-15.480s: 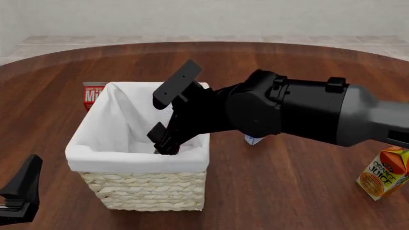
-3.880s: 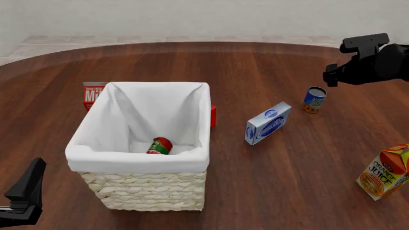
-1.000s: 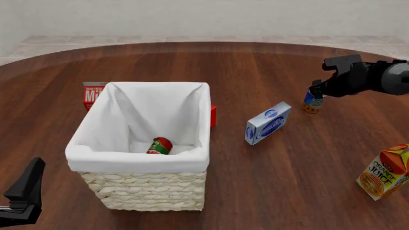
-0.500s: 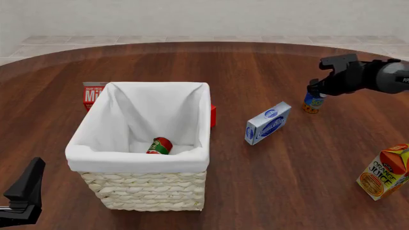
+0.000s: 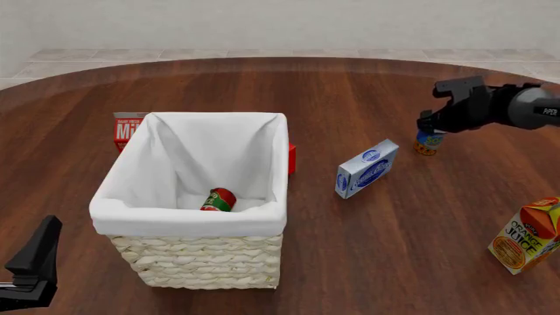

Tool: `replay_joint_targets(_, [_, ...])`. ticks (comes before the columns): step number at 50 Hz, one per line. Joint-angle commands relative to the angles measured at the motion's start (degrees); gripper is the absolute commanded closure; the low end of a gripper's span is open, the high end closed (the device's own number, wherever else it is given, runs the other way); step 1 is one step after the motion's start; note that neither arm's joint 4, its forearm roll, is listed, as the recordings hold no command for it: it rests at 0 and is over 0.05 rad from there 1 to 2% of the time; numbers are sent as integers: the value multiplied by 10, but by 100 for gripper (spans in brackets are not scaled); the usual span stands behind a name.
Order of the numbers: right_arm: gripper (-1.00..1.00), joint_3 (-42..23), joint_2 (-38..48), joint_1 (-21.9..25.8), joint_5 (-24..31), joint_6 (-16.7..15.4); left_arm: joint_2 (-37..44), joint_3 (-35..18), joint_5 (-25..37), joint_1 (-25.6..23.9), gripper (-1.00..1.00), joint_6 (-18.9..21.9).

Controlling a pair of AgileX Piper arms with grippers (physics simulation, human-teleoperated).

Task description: Pick up the alphabet soup and the tomato sauce, and put them in the basket.

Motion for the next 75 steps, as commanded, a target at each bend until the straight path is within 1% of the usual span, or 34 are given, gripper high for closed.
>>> replay_joint_targets(1, [-100,-1,8,-1,-4,-1,0,0,0,0,-100,0])
replay_joint_targets(29, [-100,7,30,-8,-19,-6,0,0,0,0,-100,0])
replay_joint_targets(54, [-100,-6,46,-10,-17,-8,0,0,0,0,-100,0])
replay_joint_targets(75, [-100,-29,54,-6,-5,-9,0,0,0,0,-100,0])
